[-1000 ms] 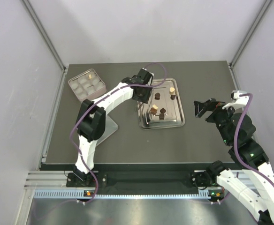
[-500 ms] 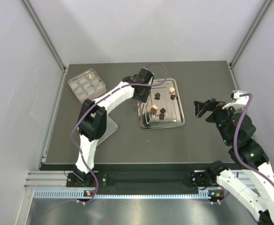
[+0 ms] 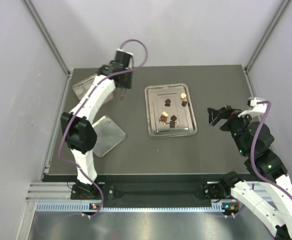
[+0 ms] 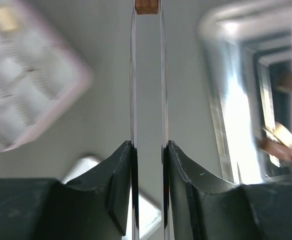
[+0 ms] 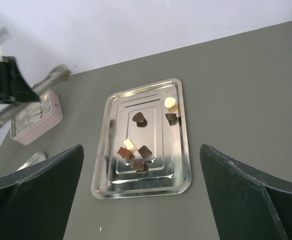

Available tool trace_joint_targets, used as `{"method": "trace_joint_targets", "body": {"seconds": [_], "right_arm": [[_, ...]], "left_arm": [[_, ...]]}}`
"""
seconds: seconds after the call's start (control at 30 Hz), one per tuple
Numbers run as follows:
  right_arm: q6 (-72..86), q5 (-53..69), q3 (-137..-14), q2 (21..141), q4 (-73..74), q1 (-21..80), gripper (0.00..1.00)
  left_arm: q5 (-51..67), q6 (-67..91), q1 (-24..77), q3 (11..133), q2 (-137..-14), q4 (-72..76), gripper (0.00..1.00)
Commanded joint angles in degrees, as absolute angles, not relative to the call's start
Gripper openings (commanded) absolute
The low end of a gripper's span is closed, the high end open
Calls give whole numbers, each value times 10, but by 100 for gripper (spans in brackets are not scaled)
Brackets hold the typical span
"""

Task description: Pack the chocolate

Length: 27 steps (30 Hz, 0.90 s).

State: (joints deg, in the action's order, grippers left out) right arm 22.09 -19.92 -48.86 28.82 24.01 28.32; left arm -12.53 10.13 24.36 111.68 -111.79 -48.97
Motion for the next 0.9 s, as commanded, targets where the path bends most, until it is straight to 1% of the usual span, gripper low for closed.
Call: {"method": "trace_joint_targets", "body": {"seconds": [0.0, 0.07, 0.17, 0.3, 0.53, 0.87], "right_arm": [[220, -202, -495, 286, 210, 283, 100], [223, -198, -491, 289, 205, 283, 100], [224, -192, -490, 292, 200, 282, 100], [219, -192, -487, 301, 192, 281, 100], [213, -196, -482, 314, 182, 282, 100], [214, -193, -479, 318, 176, 281, 100]], "left_arm": [[-146, 105, 158, 1130, -1067, -510, 37], [-137, 112, 107, 1122, -1064, -509, 37], [-137, 114, 59, 1105, -1063, -497, 36], [-113, 124, 17, 1100, -1085, -481, 37], [-127, 127, 4, 1105, -1128, -474, 36], [-179, 114, 4, 1073, -1134, -463, 36]]}}
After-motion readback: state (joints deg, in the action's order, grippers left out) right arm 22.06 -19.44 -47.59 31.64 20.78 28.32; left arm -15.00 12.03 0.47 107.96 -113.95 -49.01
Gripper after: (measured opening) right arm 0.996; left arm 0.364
